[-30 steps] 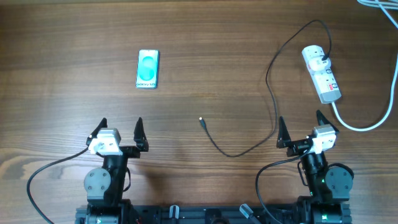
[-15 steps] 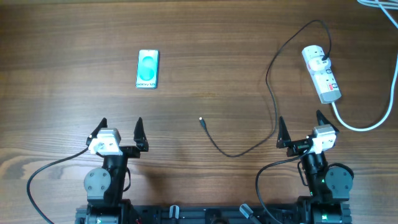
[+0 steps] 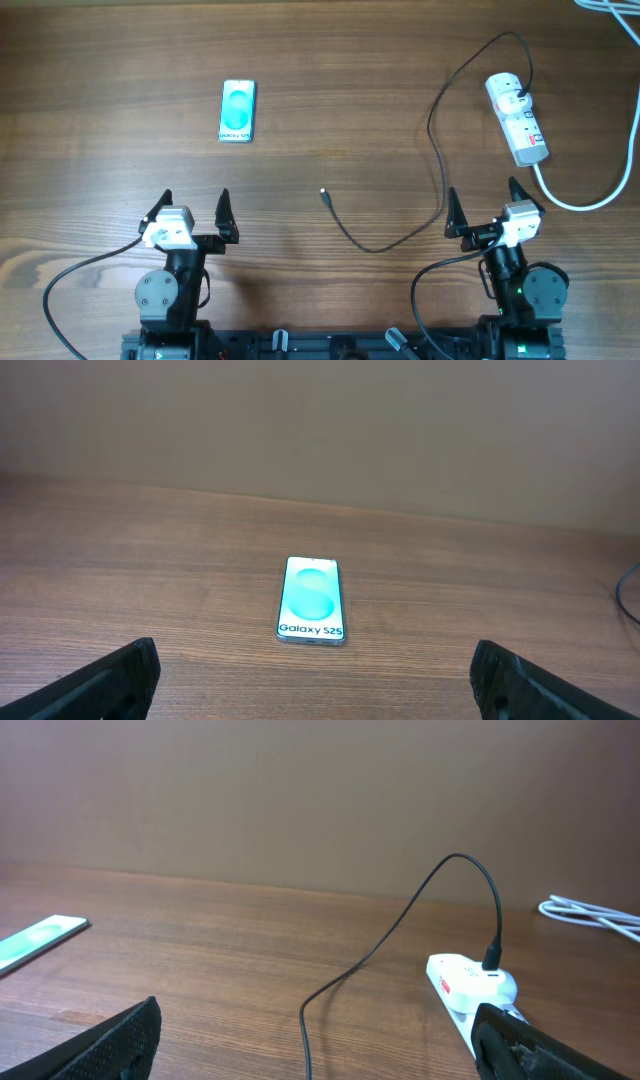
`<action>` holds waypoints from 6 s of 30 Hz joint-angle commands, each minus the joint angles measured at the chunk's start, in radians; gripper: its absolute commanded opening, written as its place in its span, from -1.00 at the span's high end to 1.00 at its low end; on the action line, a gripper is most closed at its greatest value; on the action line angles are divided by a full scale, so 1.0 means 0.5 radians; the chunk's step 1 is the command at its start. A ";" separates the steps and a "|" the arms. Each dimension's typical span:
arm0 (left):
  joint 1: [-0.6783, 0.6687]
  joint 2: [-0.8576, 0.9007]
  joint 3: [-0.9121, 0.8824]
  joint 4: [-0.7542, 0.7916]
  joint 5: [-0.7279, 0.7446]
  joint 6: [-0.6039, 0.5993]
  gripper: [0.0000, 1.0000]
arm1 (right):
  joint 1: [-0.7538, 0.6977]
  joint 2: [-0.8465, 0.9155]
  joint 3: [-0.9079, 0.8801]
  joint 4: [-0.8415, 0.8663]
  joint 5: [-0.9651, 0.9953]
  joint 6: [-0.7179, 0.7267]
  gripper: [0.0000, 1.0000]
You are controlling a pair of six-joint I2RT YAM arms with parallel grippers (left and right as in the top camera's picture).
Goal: Plug charger to phone and switch on socket
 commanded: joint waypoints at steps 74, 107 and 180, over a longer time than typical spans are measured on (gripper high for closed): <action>-0.224 4.257 2.788 -1.045 -0.159 -0.094 -0.94 | -0.008 -0.001 -0.002 0.011 0.033 0.027 -0.99; -0.224 4.257 2.789 -1.859 0.312 -0.110 -1.00 | -0.008 -0.001 -0.002 0.011 0.033 0.027 -1.00; -0.376 4.257 2.580 -1.650 0.086 -0.488 -0.65 | -0.008 -0.001 -0.002 0.011 0.033 0.027 -0.99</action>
